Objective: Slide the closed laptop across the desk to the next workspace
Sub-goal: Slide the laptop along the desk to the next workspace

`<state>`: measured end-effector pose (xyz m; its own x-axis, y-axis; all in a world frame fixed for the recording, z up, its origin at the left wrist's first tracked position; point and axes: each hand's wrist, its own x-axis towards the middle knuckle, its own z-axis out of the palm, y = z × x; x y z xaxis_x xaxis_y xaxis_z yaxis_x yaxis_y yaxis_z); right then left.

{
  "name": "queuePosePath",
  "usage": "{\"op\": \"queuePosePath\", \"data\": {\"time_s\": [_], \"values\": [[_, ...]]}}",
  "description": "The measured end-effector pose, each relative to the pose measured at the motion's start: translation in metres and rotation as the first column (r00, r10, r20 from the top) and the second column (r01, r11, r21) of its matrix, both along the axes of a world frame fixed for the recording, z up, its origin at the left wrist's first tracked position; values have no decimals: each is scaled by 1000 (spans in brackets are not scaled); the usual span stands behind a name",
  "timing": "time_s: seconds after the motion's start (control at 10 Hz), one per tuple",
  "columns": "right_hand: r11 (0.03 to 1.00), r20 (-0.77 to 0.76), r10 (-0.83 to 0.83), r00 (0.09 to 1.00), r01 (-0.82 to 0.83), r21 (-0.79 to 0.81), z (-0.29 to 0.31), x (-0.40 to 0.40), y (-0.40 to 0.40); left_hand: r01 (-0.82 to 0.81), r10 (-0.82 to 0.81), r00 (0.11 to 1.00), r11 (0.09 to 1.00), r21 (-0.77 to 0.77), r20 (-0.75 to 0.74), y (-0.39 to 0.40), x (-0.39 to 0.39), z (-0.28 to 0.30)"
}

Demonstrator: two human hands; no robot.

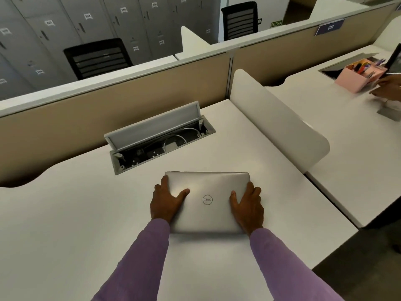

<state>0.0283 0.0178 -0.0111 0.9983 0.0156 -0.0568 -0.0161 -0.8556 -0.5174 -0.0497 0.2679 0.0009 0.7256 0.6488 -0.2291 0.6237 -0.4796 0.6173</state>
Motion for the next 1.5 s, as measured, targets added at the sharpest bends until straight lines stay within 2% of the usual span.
{"op": "queuePosePath", "data": {"time_s": [0.6,1.5], "values": [[988,22,152,988,-152,-5,-2,-27,94,-160,160,987,987,-20,11,76,-66,4],[966,27,257,966,-257,-15,-20,-79,166,-237,236,971,971,-24,-29,137,-144,-7]]}}
